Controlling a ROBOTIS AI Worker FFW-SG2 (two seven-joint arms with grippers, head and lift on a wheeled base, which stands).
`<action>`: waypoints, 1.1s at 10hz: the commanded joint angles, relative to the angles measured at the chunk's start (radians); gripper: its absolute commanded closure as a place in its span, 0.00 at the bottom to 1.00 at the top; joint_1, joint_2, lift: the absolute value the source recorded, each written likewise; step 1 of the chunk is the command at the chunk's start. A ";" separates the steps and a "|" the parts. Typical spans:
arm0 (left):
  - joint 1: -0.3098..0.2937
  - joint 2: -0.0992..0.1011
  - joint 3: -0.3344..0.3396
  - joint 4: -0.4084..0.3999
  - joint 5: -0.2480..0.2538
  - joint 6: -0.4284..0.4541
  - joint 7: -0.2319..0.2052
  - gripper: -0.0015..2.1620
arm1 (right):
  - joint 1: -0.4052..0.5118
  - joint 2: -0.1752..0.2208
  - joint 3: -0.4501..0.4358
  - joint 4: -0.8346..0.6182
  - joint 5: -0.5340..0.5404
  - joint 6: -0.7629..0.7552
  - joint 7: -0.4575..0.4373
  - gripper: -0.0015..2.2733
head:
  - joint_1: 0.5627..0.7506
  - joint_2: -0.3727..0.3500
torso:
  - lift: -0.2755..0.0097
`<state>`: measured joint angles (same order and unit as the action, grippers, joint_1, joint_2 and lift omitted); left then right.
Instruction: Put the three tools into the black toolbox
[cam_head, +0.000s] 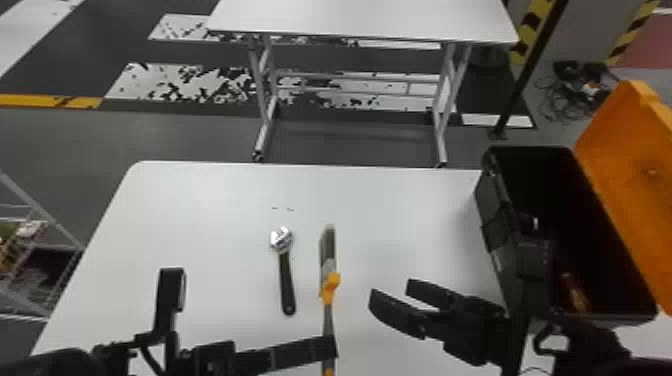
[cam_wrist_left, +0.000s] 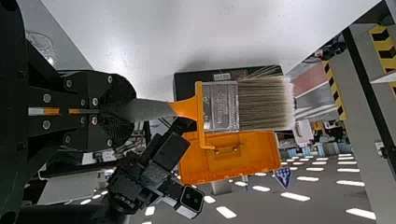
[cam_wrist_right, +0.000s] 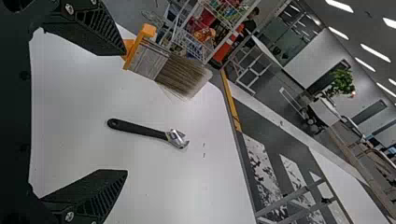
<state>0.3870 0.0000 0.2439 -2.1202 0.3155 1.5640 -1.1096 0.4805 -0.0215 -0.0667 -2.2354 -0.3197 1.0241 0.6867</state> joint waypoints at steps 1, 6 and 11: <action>0.000 -0.003 -0.006 0.006 -0.010 0.007 0.001 0.91 | -0.003 0.002 0.018 -0.029 -0.002 0.061 -0.004 0.05 | 0.70 0.54 | 0.79; 0.000 -0.003 -0.032 0.006 -0.036 0.007 0.005 0.91 | -0.036 0.000 0.087 -0.087 0.022 0.184 -0.058 0.05 | 0.70 0.63 | 0.79; 0.000 -0.003 -0.064 -0.004 -0.056 0.007 0.011 0.91 | -0.076 0.000 0.116 -0.082 0.034 0.230 -0.064 0.05 | 0.70 0.63 | 0.79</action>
<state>0.3865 0.0000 0.1813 -2.1224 0.2617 1.5640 -1.0976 0.4063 -0.0222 0.0448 -2.3199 -0.2886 1.2560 0.6222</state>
